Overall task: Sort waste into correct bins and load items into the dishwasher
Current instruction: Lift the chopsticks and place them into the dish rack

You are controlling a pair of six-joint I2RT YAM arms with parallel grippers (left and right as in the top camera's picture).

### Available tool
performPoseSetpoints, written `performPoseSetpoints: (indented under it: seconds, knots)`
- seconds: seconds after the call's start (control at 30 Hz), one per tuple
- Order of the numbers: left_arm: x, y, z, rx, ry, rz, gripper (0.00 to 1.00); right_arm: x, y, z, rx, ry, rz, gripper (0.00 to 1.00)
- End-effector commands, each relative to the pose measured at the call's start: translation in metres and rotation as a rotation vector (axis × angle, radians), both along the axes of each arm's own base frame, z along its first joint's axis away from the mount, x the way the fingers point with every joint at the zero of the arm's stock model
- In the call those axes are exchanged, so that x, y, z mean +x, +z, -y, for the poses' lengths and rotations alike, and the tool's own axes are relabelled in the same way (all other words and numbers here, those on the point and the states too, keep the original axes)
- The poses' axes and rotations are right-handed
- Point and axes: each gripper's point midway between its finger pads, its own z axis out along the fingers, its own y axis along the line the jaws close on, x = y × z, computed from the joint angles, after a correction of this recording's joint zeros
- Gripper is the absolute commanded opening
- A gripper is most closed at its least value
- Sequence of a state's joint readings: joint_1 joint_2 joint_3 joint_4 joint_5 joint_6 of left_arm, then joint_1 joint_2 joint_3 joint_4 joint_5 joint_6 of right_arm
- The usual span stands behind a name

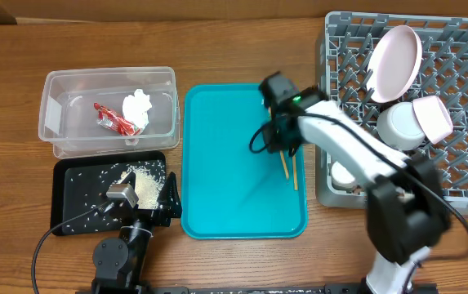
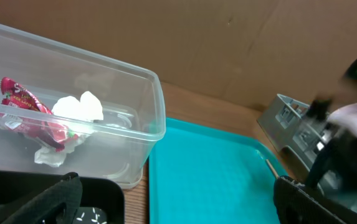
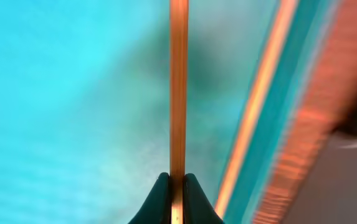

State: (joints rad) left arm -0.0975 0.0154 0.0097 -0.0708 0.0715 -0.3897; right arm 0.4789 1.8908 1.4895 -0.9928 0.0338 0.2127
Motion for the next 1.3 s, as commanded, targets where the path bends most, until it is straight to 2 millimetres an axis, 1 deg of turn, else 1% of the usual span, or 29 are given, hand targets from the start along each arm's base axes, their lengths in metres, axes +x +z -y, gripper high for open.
performPoseSetpoints:
  seconds: [0.0, 0.03, 0.07, 0.13, 0.2, 0.27, 0.3, 0.37, 0.43, 0.47, 0.5, 0.53, 0.57, 0.63, 0.67, 0.7, 0.8, 0.9, 1.0, 1.03, 1.07, 1.13, 1.27]
  knots:
    - [0.000, 0.000, 0.000, -0.010, 0.001, 0.004, 1.00, 0.032, 0.083, 0.033, 0.029, -0.099, 0.234, 0.04]
    - [0.000, 0.000, 0.000, -0.010, 0.001, 0.004, 1.00, 0.037, 0.091, 0.048, 0.013, -0.135, 0.264, 0.04]
    - [0.000, 0.000, 0.000, -0.010, 0.001, 0.004, 1.00, 0.041, 0.094, 0.060, 0.001, -0.164, 0.278, 0.04]
    - [0.000, 0.000, 0.000, -0.010, 0.001, 0.004, 1.00, 0.047, 0.094, 0.083, -0.023, -0.207, 0.282, 0.04]
    - [0.000, 0.000, 0.000, -0.010, 0.001, 0.004, 1.00, 0.052, 0.086, 0.106, -0.045, -0.236, 0.268, 0.04]
    - [0.000, 0.000, 0.000, -0.010, 0.001, 0.004, 1.00, 0.058, 0.076, 0.124, -0.042, -0.279, 0.257, 0.04]
    - [0.000, 0.000, 0.000, -0.010, 0.001, 0.004, 1.00, 0.060, 0.072, 0.128, -0.029, -0.290, 0.248, 0.04]
    - [0.000, 0.000, 0.000, -0.010, 0.001, 0.004, 1.00, 0.061, 0.059, 0.128, -0.003, -0.270, 0.209, 0.04]
    - [0.000, 0.000, 0.000, -0.010, 0.001, 0.004, 1.00, 0.058, 0.045, 0.130, -0.036, -0.240, 0.174, 0.04]
    - [0.000, 0.000, 0.000, -0.010, 0.001, 0.004, 1.00, 0.057, 0.041, 0.134, -0.064, -0.237, 0.165, 0.06]
    - [0.000, 0.000, 0.000, -0.010, 0.001, 0.004, 1.00, 0.057, 0.038, 0.139, -0.091, -0.244, 0.162, 0.12]
    - [0.000, 0.000, 0.000, -0.010, 0.001, 0.004, 1.00, 0.056, 0.038, 0.140, -0.096, -0.245, 0.160, 0.24]
    - [0.000, 0.000, 0.000, -0.010, 0.001, 0.004, 1.00, 0.055, 0.040, 0.138, -0.092, -0.244, 0.157, 0.39]
    - [0.000, 0.000, 0.000, -0.010, 0.001, 0.004, 1.00, 0.052, 0.052, 0.132, -0.067, -0.240, 0.156, 0.45]
    - [0.000, 0.000, 0.000, -0.010, 0.001, 0.004, 1.00, 0.050, 0.059, 0.125, -0.042, -0.242, 0.159, 0.47]
    - [0.000, 0.000, 0.000, -0.010, 0.001, 0.004, 1.00, 0.046, 0.069, 0.112, 0.002, -0.216, 0.163, 0.46]
    - [0.000, 0.000, 0.000, -0.010, 0.001, 0.004, 1.00, 0.034, 0.084, 0.080, 0.083, -0.142, 0.170, 0.46]
    - [0.000, 0.000, 0.000, -0.010, 0.001, 0.004, 1.00, 0.020, 0.083, 0.054, 0.090, -0.072, 0.144, 0.45]
    - [0.000, 0.000, 0.000, -0.010, 0.001, 0.004, 1.00, 0.005, 0.064, 0.029, 0.079, -0.004, 0.102, 0.45]
    - [0.000, 0.000, 0.000, -0.010, 0.001, 0.004, 1.00, 0.001, 0.056, 0.023, 0.071, 0.010, 0.091, 0.45]
    - [0.000, 0.000, 0.000, -0.010, 0.001, 0.004, 1.00, -0.002, 0.045, 0.022, 0.046, -0.003, 0.083, 0.45]
    - [0.000, 0.000, 0.000, -0.010, 0.001, 0.004, 1.00, -0.002, 0.024, 0.026, -0.019, -0.058, 0.085, 0.45]
    - [0.000, 0.000, 0.000, -0.010, 0.001, 0.004, 1.00, 0.004, -0.017, 0.042, -0.131, -0.182, 0.128, 0.46]
